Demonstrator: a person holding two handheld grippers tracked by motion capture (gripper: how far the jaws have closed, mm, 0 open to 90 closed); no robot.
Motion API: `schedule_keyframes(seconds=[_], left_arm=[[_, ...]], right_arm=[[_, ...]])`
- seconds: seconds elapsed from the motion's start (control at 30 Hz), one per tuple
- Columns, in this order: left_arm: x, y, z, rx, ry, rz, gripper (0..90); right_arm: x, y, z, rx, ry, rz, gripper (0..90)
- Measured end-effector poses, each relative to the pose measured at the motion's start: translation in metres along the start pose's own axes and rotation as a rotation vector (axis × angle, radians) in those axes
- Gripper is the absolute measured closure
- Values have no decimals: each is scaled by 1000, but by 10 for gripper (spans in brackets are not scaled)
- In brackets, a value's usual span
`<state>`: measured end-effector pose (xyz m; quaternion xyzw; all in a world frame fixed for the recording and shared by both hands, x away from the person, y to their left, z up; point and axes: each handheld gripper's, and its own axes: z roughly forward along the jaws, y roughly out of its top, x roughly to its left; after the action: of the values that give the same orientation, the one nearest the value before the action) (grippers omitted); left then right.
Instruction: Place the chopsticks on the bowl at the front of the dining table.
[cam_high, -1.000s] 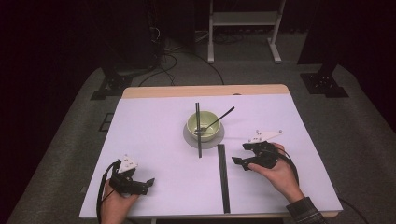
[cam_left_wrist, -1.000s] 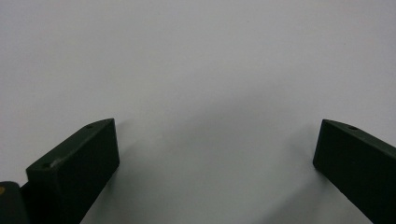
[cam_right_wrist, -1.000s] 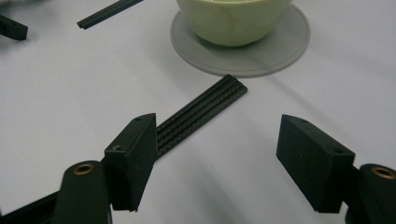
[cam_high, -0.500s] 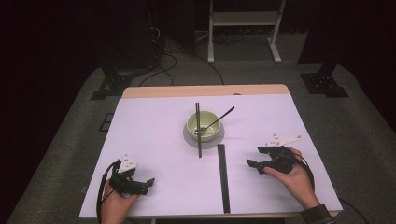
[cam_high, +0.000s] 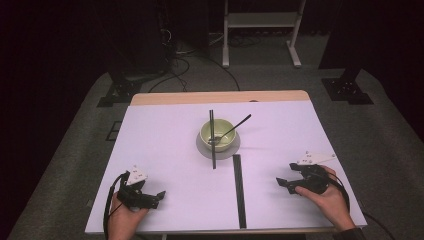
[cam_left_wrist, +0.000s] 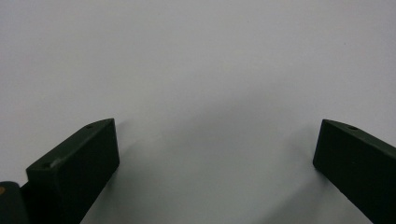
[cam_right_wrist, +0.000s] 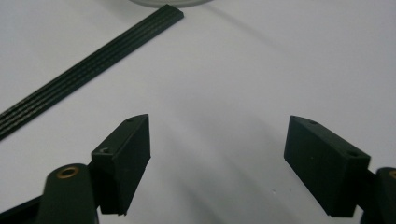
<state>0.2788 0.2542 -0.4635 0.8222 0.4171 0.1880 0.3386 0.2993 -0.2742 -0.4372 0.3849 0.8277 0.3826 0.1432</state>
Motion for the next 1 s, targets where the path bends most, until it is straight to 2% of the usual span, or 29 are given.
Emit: schedule_keyframes(seconds=[0.3,0.57,0.73,0.8,1.0], left_arm=[[0,0,0,-1,0,0,0],[0,0,0,-2,0,0,0],[0,0,0,-1,0,0,0],[0,0,0,-2,0,0,0],[0,0,0,-2,1,0,0]], right_arm=[[-5,-18,-4,69,-60,0,135],[-8,-31,-7,99,-82,22,131],[-9,-36,-9,85,-84,21,130],[-8,-39,-9,69,-90,8,128],[-8,-46,-9,24,-89,9,128]])
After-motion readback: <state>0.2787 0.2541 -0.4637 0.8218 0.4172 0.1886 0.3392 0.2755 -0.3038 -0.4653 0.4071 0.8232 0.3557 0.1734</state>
